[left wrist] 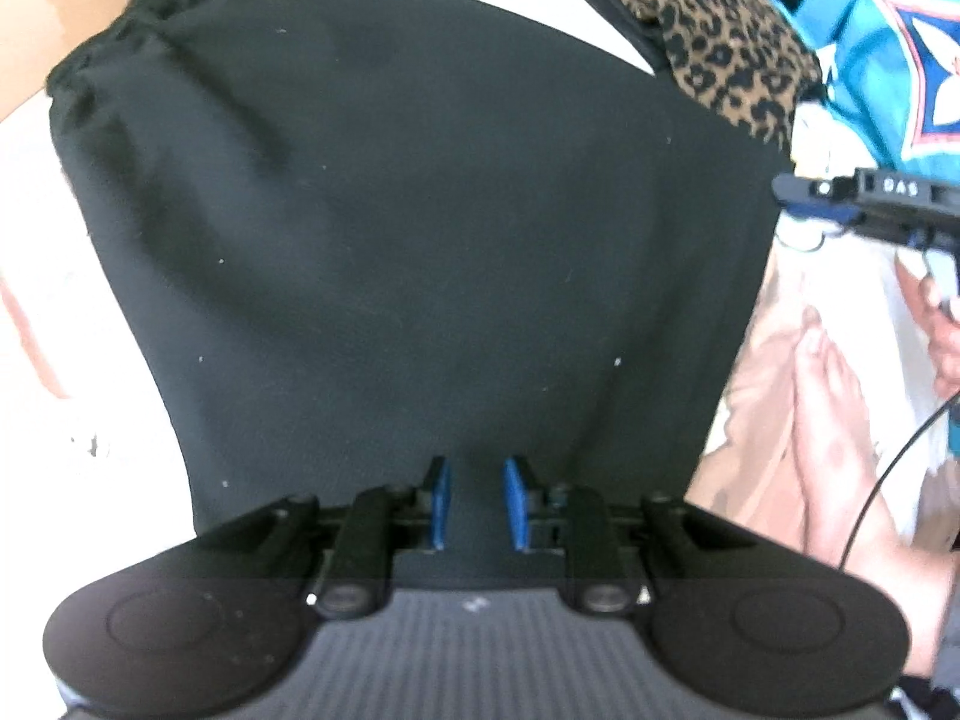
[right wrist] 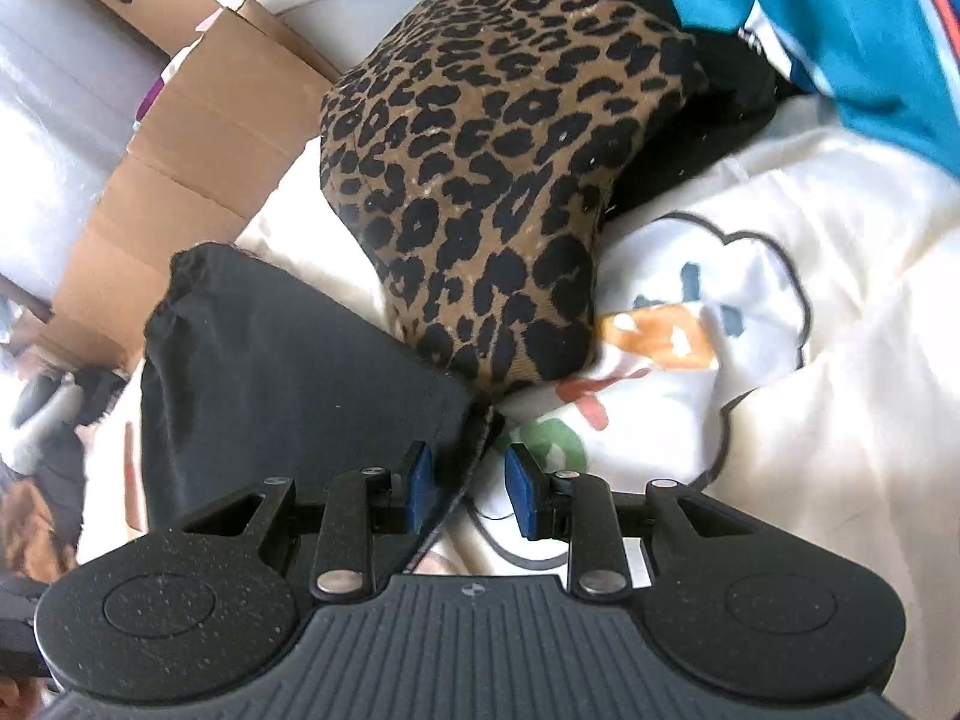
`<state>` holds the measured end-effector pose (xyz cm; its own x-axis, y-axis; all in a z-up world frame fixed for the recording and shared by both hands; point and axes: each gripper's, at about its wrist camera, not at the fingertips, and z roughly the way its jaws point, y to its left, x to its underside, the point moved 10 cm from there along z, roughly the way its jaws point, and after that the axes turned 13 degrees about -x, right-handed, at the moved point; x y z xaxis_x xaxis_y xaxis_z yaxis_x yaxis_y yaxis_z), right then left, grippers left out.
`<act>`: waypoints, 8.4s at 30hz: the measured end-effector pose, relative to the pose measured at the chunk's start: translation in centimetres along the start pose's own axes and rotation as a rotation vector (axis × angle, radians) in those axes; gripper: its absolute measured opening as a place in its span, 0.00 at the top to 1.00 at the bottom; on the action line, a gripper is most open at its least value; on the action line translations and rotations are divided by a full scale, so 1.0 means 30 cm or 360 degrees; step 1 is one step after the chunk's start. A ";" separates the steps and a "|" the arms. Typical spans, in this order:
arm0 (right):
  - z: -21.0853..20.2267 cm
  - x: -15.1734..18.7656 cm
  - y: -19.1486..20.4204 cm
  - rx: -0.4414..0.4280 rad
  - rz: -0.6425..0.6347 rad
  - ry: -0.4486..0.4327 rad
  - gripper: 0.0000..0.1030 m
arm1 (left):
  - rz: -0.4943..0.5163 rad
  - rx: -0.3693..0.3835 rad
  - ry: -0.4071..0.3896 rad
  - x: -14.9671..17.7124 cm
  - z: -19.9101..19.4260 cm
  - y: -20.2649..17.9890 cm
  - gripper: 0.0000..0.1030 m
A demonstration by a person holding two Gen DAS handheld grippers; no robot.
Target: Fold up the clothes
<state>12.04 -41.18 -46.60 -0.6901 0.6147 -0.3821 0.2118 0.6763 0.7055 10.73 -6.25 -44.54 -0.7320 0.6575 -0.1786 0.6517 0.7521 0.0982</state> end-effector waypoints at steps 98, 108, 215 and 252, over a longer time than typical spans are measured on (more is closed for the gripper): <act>0.059 0.031 -0.038 0.0001 0.0051 -0.0036 0.71 | -0.1867 0.1189 0.0034 0.358 0.195 0.048 0.62; 0.060 0.032 -0.039 0.0007 0.0040 -0.0033 0.71 | -0.1911 0.1259 -0.0055 0.302 0.209 0.050 0.61; 0.074 0.149 0.030 -0.0334 0.0018 0.0548 0.94 | -0.1478 0.0526 0.0240 0.350 0.107 0.040 0.91; -0.055 0.083 0.225 -0.0417 0.0048 0.0746 0.98 | -0.1425 0.0499 0.0182 0.280 -0.087 0.100 0.92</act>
<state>10.60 -35.75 -41.81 -0.9340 0.3447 -0.0942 0.0979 0.5005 0.8602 6.00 1.64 -43.20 -0.9889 -0.1435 0.0382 -0.1483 0.9428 -0.2985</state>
